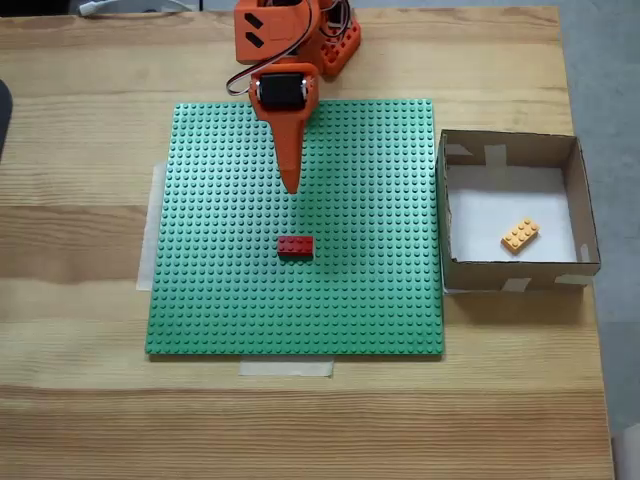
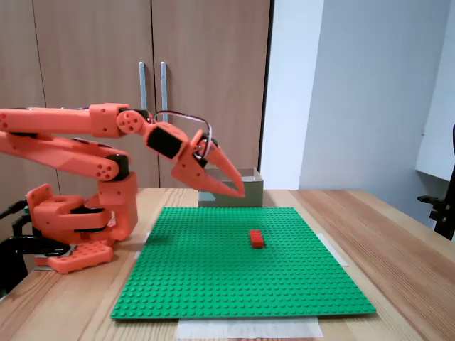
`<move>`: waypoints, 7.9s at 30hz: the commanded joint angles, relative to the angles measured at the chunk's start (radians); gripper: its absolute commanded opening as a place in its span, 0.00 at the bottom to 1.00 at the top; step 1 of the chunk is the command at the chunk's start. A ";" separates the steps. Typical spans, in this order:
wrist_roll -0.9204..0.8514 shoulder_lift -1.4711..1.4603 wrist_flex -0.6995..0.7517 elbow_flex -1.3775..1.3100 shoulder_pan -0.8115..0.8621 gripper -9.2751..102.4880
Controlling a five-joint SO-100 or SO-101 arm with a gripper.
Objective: Pick the yellow lego block and put it in the box.
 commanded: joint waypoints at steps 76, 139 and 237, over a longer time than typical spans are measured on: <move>-0.046 0.360 0.242 0.282 0.006 0.07; -0.046 0.360 0.242 0.282 0.006 0.07; -0.046 0.360 0.242 0.282 0.006 0.07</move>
